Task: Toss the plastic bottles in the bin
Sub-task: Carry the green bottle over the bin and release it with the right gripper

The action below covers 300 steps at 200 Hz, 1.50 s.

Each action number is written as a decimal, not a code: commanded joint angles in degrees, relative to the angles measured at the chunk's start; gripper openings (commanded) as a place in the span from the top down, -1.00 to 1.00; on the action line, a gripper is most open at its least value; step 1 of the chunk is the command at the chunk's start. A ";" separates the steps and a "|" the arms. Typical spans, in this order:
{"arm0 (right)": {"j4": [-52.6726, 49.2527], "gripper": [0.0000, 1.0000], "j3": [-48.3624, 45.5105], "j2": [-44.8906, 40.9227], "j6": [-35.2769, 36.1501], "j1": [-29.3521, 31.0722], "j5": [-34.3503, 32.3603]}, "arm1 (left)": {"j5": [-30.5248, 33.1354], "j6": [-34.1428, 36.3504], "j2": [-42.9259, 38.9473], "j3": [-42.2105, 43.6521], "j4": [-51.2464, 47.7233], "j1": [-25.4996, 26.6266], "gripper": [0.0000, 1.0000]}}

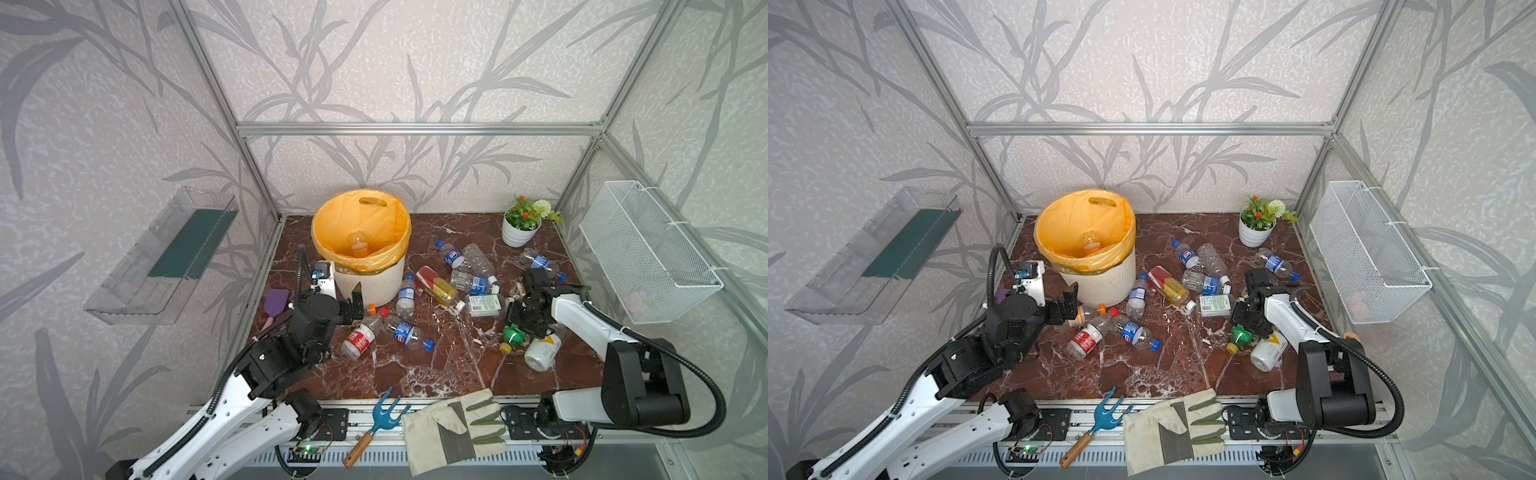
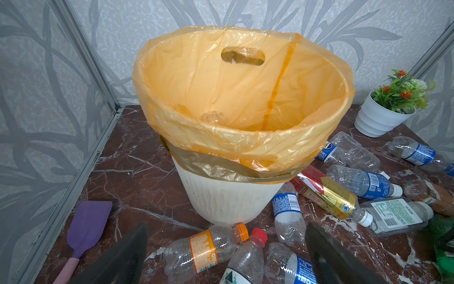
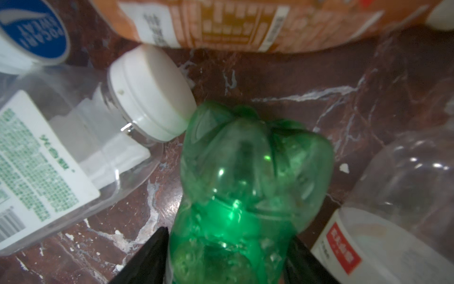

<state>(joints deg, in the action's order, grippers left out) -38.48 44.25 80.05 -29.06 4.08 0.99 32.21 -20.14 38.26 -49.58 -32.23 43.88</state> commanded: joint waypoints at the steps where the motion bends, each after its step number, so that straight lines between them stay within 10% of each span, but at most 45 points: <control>1: 0.24 -0.39 0.42 1.53 0.33 0.23 -0.02 | 1.97 0.33 -1.40 0.83 -1.01 0.11 -0.98; 76: 0.82 0.05 0.27 -3.12 -2.09 0.24 1.57 | 2.81 0.27 -1.58 0.61 -2.56 0.07 -0.98; 180: 3.20 0.06 11.07 -23.01 -2.58 5.65 5.77 | 0.90 -5.05 -2.80 2.14 -4.37 -5.56 -0.99; 300: 28.89 0.06 42.28 2.73 -3.60 26.26 20.00 | -5.44 -12.91 -3.10 3.93 -9.38 -12.21 -0.98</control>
<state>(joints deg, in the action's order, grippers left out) -19.07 81.82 79.18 -29.76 29.43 14.41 27.29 -30.74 35.53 -46.33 -39.29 32.12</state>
